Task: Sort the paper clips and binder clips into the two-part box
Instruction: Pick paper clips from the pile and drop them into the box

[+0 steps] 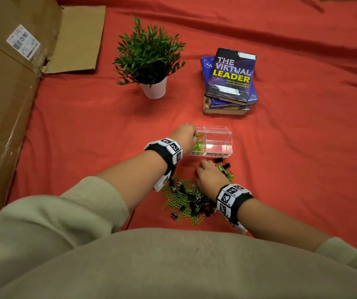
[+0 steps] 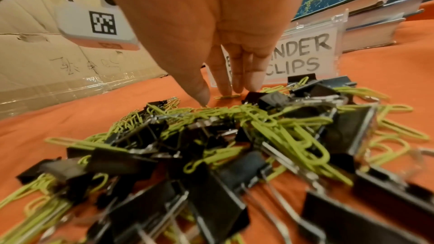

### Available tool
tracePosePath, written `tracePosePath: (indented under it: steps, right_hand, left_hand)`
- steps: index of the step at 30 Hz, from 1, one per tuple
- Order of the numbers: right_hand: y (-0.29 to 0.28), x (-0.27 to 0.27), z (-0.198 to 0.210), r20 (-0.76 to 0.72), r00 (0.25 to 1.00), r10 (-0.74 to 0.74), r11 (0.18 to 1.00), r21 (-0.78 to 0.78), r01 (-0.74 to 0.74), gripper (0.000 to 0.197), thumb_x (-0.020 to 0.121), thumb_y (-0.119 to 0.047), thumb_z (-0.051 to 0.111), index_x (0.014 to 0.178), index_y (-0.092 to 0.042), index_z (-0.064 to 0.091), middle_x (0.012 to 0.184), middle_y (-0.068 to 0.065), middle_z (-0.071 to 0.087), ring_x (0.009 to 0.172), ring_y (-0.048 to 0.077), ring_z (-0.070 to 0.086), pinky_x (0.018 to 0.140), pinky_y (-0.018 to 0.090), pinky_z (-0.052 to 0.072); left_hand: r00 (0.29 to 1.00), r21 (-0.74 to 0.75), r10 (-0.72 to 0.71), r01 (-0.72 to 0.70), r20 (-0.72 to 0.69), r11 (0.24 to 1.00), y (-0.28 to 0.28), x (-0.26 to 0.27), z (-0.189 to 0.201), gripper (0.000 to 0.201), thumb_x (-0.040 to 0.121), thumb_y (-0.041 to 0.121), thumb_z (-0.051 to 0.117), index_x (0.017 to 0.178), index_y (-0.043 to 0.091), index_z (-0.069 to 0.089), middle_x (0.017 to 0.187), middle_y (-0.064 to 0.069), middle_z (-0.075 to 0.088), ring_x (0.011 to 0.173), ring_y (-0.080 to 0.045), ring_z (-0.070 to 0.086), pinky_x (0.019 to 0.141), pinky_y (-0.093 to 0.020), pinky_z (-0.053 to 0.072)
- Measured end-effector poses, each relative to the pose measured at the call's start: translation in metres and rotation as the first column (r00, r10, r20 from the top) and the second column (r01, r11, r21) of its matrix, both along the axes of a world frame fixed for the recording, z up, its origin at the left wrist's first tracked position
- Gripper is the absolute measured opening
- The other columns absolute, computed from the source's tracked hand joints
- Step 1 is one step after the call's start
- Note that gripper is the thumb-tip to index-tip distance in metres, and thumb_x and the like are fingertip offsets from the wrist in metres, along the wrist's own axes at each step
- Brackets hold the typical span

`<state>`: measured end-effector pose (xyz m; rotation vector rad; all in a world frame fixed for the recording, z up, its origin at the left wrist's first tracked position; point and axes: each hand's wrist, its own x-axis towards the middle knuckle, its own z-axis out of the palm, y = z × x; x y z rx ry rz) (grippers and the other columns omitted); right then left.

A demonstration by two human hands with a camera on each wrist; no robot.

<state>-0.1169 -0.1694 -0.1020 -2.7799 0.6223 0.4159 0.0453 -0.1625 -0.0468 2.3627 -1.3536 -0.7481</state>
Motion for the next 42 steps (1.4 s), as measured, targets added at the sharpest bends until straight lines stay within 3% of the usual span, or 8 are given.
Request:
tracePosePath:
  steps: [4, 8, 12, 21, 26, 33, 37, 42]
  right_hand:
    - [0.001, -0.005, -0.001, -0.017, 1.0, 0.017, 1.0, 0.023, -0.017, 0.034, 0.091, -0.023, 0.052, 0.116, 0.001, 0.055, 0.12, 0.013, 0.05, 0.116, 0.03, 0.043, 0.103, 0.037, 0.035]
    - [0.005, -0.005, -0.004, -0.014, 1.0, 0.009, 1.0, 0.001, -0.009, 0.024, 0.087, -0.011, 0.055, 0.108, 0.0, 0.058, 0.111, 0.014, 0.055, 0.109, 0.031, 0.048, 0.097, 0.037, 0.038]
    - [0.008, -0.006, -0.006, -0.005, 1.0, -0.005, 1.0, -0.002, 0.005, 0.016, 0.085, -0.01, 0.059, 0.099, -0.003, 0.064, 0.1, 0.012, 0.062, 0.099, 0.029, 0.054, 0.091, 0.038, 0.041]
    - [0.01, -0.004, 0.001, -0.102, 0.994, -0.036, 0.998, 0.038, 0.04, 0.028, 0.091, -0.015, 0.044, 0.115, -0.004, 0.054, 0.119, 0.012, 0.055, 0.116, 0.028, 0.047, 0.102, 0.037, 0.031]
    - [0.006, 0.002, 0.009, -0.169, 0.986, -0.017, 0.997, 0.071, 0.03, 0.03, 0.091, -0.016, 0.044, 0.116, -0.001, 0.051, 0.12, 0.014, 0.055, 0.116, 0.028, 0.048, 0.103, 0.038, 0.031]
    - [-0.033, 0.028, 0.051, 0.093, 0.952, -0.291, 0.923, 0.288, 0.254, 0.011, 0.087, -0.011, 0.052, 0.087, -0.003, 0.059, 0.082, 0.012, 0.065, 0.068, 0.022, 0.057, 0.06, 0.03, 0.049]
    - [-0.057, 0.054, 0.061, 0.121, 0.959, -0.258, 0.947, 0.229, 0.226, 0.016, 0.086, -0.009, 0.052, 0.088, 0.002, 0.063, 0.086, 0.019, 0.067, 0.081, 0.032, 0.064, 0.074, 0.04, 0.054]
    - [-0.069, 0.057, 0.06, 0.166, 0.95, -0.263, 0.948, 0.23, 0.222, 0.019, 0.089, -0.016, 0.055, 0.098, -0.003, 0.066, 0.098, 0.013, 0.067, 0.09, 0.027, 0.062, 0.074, 0.028, 0.045]
  left_hand:
    - [0.999, -0.018, -0.053, 0.052, -0.004, 0.998, 0.01, -0.002, -0.005, 0.024, 0.09, 0.014, 0.058, 0.113, 0.005, 0.06, 0.119, -0.013, 0.059, 0.111, -0.027, 0.055, 0.096, -0.032, 0.042]
    - [0.997, -0.116, -0.049, 0.056, 0.057, 0.992, 0.045, -0.014, -0.009, 0.014, 0.088, 0.013, 0.057, 0.1, 0.013, 0.063, 0.107, -0.004, 0.061, 0.105, -0.02, 0.054, 0.093, -0.035, 0.046]
    - [0.998, 0.068, -0.056, 0.053, 0.029, 0.996, 0.084, -0.034, -0.029, 0.012, 0.09, 0.014, 0.054, 0.094, 0.014, 0.065, 0.101, -0.002, 0.063, 0.094, -0.018, 0.059, 0.082, -0.03, 0.05]
    - [0.985, 0.229, -0.139, 0.113, 0.105, 0.967, 0.099, -0.054, -0.046, 0.028, 0.089, 0.024, 0.062, 0.107, 0.004, 0.059, 0.108, -0.01, 0.055, 0.104, -0.029, 0.057, 0.087, -0.041, 0.049]
    - [0.94, 0.293, -0.284, 0.221, 0.192, 0.93, 0.097, -0.06, -0.044, 0.017, 0.09, 0.002, 0.049, 0.104, -0.001, 0.059, 0.108, -0.014, 0.055, 0.104, -0.033, 0.057, 0.081, -0.043, 0.049]
    - [0.922, 0.322, -0.33, 0.255, 0.204, 0.912, 0.095, -0.059, -0.048, 0.022, 0.09, 0.001, 0.047, 0.111, -0.001, 0.054, 0.111, -0.016, 0.056, 0.105, -0.034, 0.056, 0.082, -0.044, 0.049]
    - [0.872, 0.36, -0.426, 0.327, 0.242, 0.874, 0.091, -0.058, -0.048, 0.029, 0.091, -0.001, 0.041, 0.119, -0.002, 0.048, 0.119, -0.019, 0.053, 0.111, -0.036, 0.053, 0.088, -0.043, 0.048]
    - [0.849, 0.395, -0.479, 0.371, 0.223, 0.84, 0.086, -0.055, -0.045, 0.033, 0.092, -0.002, 0.038, 0.124, -0.004, 0.043, 0.124, -0.021, 0.051, 0.116, -0.036, 0.05, 0.092, -0.043, 0.048]
